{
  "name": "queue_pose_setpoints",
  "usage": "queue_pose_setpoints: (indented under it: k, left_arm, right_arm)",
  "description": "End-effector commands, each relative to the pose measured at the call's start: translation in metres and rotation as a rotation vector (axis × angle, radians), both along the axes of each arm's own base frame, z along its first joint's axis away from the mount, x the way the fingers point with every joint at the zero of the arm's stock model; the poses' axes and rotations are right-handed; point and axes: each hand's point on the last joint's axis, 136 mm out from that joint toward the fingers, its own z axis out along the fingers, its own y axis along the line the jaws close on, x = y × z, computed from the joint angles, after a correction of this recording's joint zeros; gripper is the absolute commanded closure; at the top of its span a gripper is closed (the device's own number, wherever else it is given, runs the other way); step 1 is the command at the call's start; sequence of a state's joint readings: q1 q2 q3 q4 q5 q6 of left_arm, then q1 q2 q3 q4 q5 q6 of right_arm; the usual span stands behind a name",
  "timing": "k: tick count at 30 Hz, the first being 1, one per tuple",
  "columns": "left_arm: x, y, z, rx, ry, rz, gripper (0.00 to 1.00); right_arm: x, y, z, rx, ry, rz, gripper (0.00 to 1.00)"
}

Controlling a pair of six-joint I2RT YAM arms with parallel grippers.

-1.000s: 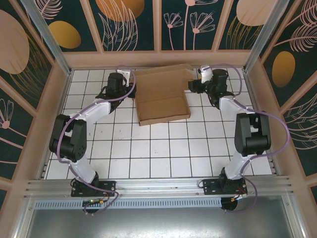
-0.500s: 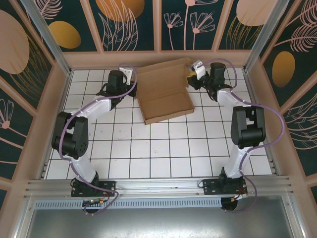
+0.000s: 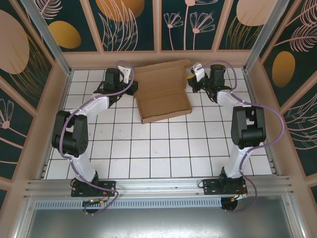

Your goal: Fold the paper box

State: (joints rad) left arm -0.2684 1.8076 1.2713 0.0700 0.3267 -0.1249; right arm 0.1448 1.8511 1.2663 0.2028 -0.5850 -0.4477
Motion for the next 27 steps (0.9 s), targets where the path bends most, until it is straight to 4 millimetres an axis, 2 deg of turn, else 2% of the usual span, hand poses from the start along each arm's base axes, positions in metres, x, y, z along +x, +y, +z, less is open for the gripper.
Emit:
queue_pose_setpoints:
  k: [1, 8, 12, 14, 15, 17, 18, 23, 27]
  left_arm:
    - [-0.007, -0.019, 0.007, -0.016, -0.039, -0.150, 0.79]
    - [-0.002, -0.018, 0.007, -0.038, -0.029, -0.250, 0.99]
    - [-0.011, -0.019, 0.004, -0.031, -0.029, -0.277, 1.00]
    - [-0.014, -0.016, 0.006, -0.026, -0.051, -0.281, 1.00]
    - [-0.016, -0.016, 0.007, -0.025, -0.056, -0.284, 1.00]
    - [-0.019, -0.016, 0.010, -0.024, -0.066, -0.299, 1.00]
    - [-0.021, -0.016, 0.010, -0.021, -0.067, -0.307, 1.00]
    - [-0.023, -0.014, 0.014, -0.021, -0.074, -0.319, 1.00]
    - [-0.023, -0.013, 0.016, -0.013, -0.075, -0.320, 1.00]
  right_arm:
    - [-0.025, 0.013, 0.006, 0.009, -0.018, 0.070, 1.00]
    - [-0.071, 0.021, 0.009, 0.053, -0.037, 0.164, 1.00]
    - [-0.085, 0.006, 0.035, 0.142, -0.102, 0.126, 1.00]
    - [-0.088, -0.005, 0.047, 0.169, -0.138, 0.097, 0.95]
    - [-0.088, -0.009, 0.050, 0.169, -0.152, 0.081, 0.89]
    - [-0.085, -0.018, 0.051, 0.142, -0.175, 0.034, 0.71]
    - [-0.083, -0.021, 0.052, 0.137, -0.180, 0.018, 0.66]
    - [-0.068, -0.030, 0.059, 0.104, -0.190, -0.031, 0.53]
    - [-0.057, -0.041, 0.063, 0.074, -0.215, -0.070, 0.50]
